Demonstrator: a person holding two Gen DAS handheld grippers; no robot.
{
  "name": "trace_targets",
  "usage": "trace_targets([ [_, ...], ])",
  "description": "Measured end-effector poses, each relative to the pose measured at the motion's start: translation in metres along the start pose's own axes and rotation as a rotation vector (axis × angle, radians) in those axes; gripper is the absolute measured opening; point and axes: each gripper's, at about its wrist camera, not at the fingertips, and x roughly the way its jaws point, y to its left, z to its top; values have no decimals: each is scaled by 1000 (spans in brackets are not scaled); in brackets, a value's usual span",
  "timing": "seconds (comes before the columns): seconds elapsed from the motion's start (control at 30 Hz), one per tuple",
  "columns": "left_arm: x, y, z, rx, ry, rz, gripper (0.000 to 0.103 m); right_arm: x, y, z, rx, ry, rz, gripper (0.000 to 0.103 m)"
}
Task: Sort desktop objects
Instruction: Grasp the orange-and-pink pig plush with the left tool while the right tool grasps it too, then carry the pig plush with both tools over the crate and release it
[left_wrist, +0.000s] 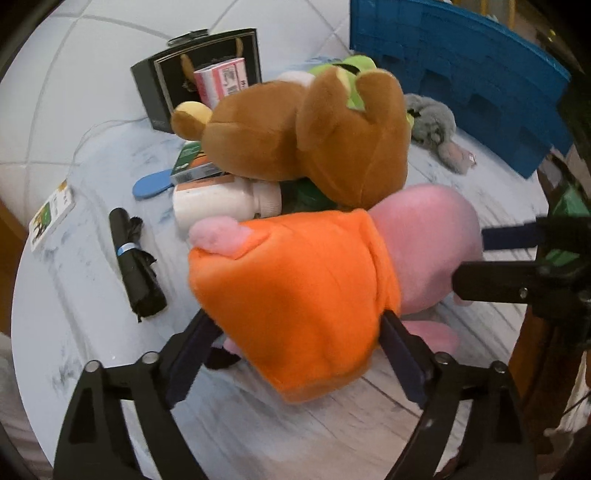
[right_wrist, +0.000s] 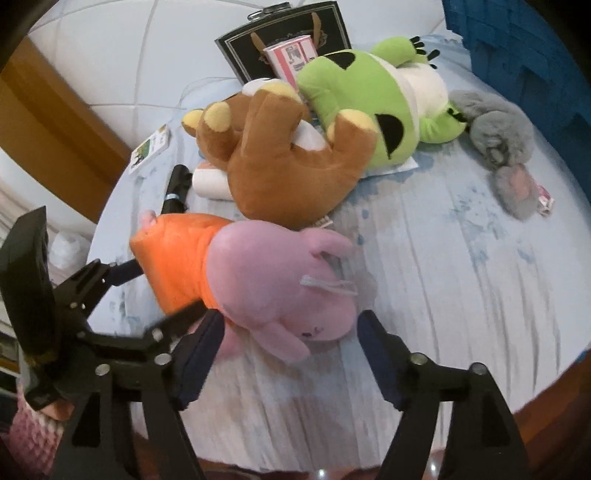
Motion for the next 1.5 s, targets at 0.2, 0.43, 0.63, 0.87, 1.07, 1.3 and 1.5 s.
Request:
trace_targets([
  [0.2,19,6,2,5,12,-39,103,31,4,9,-5,19,-1,99],
  [0.43,12,3,1,-2,-20,-46,82,42,8,7,-6,5,-28,78],
  [0.63,-34,-11,11,44,-111,-31,81,2,15,1,-25,-51,-35,74],
  [0.87,-89,-43,46,101,-266,-55,81,-72,19,8,-41,-191,-89,75],
  [1.07,-113,-83,88,158,-354,-109,81,-134,-2,16,-14,-296,-169,74],
  [1.3,-132,-143,153,202,-446,-128,81,-199,-50,40,0,-384,-228,75],
  [1.5,-143,-214,240,205,-529,-136,81,-264,-110,78,-23,-449,-269,75],
])
